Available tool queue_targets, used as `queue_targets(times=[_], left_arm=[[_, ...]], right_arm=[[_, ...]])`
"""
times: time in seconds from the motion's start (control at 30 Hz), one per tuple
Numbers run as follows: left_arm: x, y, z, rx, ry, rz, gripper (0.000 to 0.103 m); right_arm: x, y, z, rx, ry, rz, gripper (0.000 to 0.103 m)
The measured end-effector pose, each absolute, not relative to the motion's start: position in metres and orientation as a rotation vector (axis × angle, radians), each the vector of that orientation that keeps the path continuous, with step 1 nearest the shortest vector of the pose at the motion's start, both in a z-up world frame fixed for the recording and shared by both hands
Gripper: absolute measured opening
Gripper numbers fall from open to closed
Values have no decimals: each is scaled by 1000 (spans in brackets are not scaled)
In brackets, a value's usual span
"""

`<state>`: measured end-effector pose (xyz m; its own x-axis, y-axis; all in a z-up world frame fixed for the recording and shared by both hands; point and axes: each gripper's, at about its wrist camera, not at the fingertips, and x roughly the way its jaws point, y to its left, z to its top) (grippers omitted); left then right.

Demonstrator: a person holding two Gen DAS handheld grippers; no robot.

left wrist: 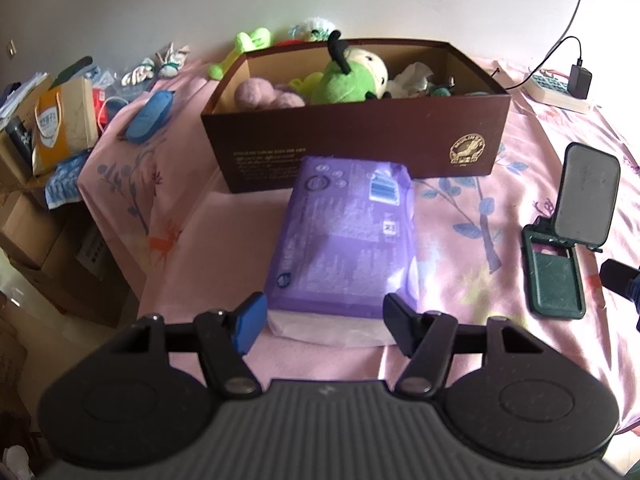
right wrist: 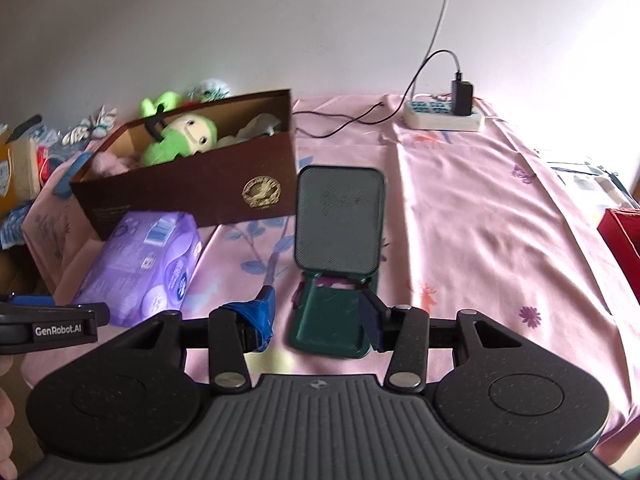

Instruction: Organize soft objects

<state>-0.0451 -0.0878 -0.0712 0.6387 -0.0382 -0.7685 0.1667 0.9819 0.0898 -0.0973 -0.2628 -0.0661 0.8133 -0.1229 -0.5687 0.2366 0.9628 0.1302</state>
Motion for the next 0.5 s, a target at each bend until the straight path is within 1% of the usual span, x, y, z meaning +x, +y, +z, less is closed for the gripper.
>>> queue_targets(times=[0.17,0.5], left_arm=[[-44,-91,-67,167,863,-114,65],[-43,-93,-49,212,780,-70,65]], right_arm=[[-99,-269,-65,222,579,-208,30],[-104,-275,-54,234,501,-236,31]])
